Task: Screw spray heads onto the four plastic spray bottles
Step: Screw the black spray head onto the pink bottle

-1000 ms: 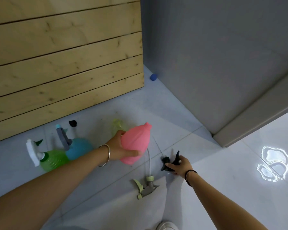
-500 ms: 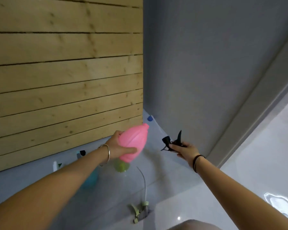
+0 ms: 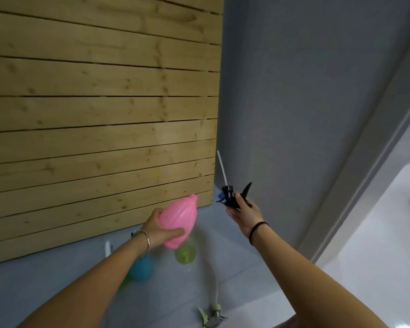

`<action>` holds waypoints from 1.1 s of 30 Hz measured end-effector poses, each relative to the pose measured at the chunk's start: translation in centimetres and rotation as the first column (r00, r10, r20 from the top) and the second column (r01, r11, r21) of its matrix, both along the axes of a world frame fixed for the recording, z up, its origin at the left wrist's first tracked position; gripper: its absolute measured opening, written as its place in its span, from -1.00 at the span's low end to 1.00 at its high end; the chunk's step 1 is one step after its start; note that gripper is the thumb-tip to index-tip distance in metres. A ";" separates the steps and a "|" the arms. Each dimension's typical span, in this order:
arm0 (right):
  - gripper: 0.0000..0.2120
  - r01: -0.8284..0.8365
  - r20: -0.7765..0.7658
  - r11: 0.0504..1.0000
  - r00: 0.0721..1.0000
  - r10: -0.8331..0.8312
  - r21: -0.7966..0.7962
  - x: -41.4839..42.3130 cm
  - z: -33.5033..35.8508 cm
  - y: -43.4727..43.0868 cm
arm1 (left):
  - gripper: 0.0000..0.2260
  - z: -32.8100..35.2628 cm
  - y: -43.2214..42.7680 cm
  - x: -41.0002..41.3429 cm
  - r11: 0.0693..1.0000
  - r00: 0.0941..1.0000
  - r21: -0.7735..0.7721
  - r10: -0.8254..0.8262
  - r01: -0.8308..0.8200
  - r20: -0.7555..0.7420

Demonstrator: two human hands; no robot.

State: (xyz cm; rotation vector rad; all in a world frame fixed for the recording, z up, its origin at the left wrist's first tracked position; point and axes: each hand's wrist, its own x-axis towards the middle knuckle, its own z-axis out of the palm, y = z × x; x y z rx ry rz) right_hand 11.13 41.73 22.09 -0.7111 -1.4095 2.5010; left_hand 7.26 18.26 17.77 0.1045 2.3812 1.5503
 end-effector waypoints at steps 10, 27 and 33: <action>-0.63 -0.089 0.079 0.992 0.993 0.082 0.084 -0.3 0.0 -0.8 | -0.27 1.7 -1.5 0.4 1.000 0.998 -0.014 0.004 -0.005 -0.066; -0.94 0.157 -0.132 0.977 0.982 -0.138 0.144 -0.3 0.9 0.5 | -0.19 1.4 -3.2 0.7 0.999 1.000 -0.037 0.009 -0.010 -0.029; -0.85 0.176 -0.145 0.972 0.977 -0.154 0.154 -0.4 1.1 0.5 | -0.21 1.5 -3.1 0.8 0.999 0.999 -0.040 0.019 -0.021 -0.037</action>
